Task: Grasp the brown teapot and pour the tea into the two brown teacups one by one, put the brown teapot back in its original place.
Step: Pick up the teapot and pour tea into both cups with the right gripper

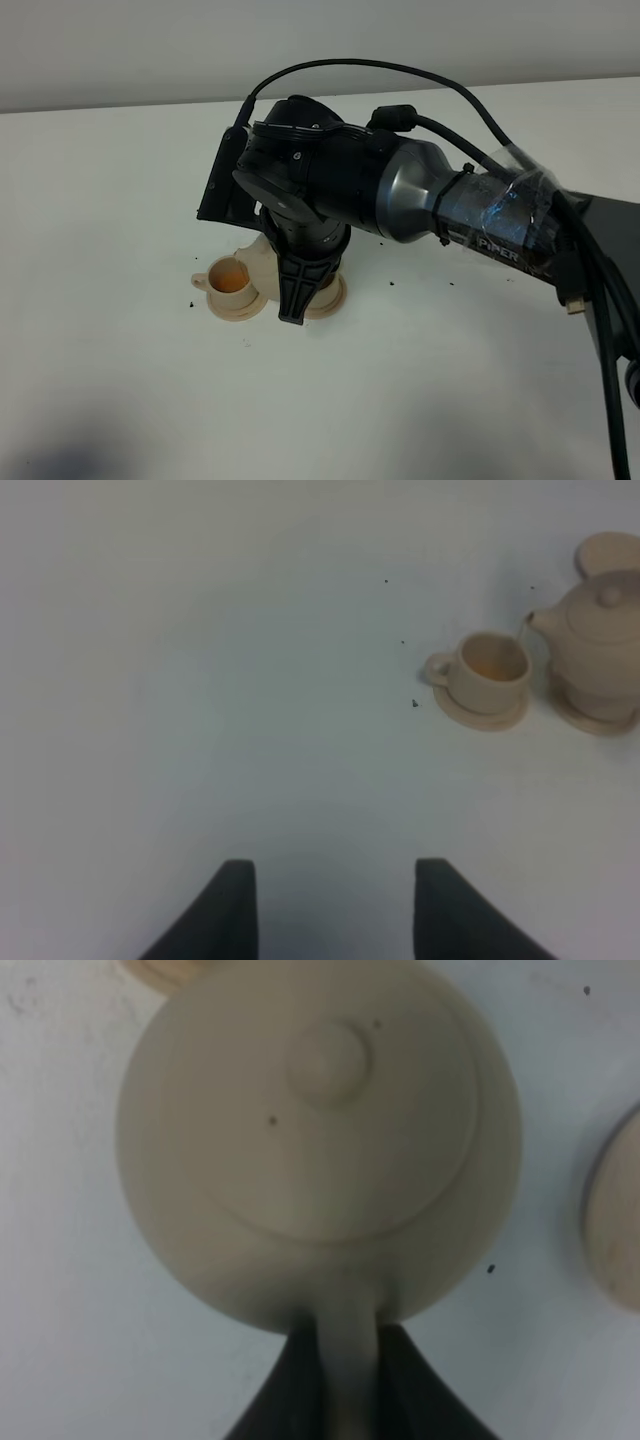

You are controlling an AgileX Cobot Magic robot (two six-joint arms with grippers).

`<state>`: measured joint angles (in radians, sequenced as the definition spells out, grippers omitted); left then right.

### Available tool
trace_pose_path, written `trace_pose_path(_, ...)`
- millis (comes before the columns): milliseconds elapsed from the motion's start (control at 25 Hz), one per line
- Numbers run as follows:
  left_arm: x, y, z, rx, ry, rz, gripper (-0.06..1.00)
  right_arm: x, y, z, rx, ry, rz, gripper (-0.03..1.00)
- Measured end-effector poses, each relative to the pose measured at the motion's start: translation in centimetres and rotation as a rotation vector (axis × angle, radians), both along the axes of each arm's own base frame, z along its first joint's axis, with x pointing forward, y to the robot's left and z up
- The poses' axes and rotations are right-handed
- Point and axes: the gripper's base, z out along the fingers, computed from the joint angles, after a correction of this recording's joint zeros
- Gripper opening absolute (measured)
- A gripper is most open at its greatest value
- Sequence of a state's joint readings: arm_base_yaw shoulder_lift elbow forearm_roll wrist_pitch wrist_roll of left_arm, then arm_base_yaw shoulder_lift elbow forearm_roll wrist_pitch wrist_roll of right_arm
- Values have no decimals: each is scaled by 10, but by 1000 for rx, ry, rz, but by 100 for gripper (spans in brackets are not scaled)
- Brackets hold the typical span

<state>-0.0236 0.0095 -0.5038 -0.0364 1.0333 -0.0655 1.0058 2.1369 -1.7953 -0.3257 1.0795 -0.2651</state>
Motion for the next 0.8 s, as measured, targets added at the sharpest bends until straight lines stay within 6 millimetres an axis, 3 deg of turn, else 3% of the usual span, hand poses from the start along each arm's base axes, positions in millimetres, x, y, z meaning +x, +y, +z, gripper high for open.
trace_pose_path(800,0,0,0,1,0,0,41,-2,2,1,-24,-40,32,12)
